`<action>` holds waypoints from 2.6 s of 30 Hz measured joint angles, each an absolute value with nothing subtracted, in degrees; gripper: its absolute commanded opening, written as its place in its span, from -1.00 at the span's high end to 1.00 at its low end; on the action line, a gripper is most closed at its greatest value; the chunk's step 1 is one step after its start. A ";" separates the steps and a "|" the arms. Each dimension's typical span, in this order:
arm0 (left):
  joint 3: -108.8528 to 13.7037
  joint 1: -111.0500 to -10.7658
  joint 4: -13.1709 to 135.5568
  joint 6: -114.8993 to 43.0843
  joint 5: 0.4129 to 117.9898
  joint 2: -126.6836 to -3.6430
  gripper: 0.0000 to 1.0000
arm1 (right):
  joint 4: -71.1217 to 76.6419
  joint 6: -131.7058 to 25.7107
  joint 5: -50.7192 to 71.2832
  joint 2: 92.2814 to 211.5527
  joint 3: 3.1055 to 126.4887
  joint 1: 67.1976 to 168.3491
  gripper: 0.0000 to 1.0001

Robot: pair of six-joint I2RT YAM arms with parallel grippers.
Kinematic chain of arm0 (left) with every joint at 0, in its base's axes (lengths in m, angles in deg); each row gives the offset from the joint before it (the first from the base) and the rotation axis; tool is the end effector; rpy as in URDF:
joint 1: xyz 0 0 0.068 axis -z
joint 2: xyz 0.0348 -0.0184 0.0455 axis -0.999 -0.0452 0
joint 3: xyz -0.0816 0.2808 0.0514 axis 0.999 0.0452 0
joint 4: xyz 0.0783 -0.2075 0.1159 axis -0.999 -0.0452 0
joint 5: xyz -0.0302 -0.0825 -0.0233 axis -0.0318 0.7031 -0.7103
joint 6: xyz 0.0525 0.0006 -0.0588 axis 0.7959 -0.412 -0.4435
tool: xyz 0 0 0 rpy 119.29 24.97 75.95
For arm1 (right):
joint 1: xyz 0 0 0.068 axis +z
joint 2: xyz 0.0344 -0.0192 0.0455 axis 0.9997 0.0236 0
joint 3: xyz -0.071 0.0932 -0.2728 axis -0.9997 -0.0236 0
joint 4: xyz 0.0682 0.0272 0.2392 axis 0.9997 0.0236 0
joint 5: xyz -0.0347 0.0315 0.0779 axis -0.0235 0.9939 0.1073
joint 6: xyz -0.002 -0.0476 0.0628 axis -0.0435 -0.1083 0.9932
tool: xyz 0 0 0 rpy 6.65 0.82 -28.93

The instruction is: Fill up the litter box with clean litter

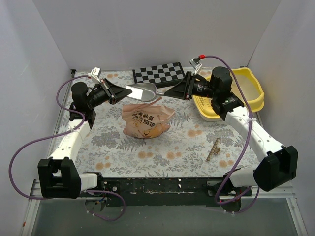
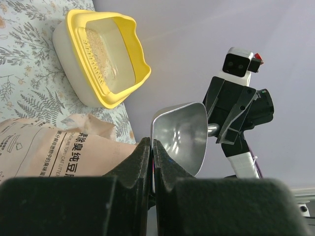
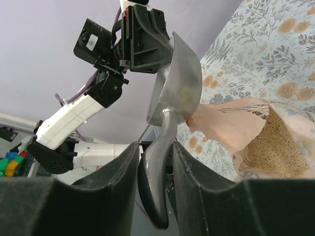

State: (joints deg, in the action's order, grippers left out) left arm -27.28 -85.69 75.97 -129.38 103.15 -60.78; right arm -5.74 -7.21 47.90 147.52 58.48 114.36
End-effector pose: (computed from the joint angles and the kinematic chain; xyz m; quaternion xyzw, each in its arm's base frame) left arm 0.2794 -0.0618 0.3623 -0.3188 0.6407 -0.6887 0.1165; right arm 0.2619 0.1795 0.4253 -0.1148 0.6953 0.6241 0.3375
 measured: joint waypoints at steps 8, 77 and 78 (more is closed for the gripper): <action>-27.20 -86.02 77.26 -129.30 103.32 -61.07 1.00 | -4.75 -7.41 47.79 148.81 59.29 114.60 0.63; -23.61 -63.35 41.35 -58.89 79.85 -44.80 -0.37 | 47.70 -41.00 30.87 133.66 70.79 105.97 0.97; -23.52 -63.18 41.61 -58.65 79.10 -45.63 -0.38 | 47.77 -41.11 30.89 133.82 70.79 105.97 0.97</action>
State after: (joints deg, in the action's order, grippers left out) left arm -23.52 -63.18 41.61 -58.65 79.10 -45.63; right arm 47.77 -41.11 30.89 133.82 70.79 105.97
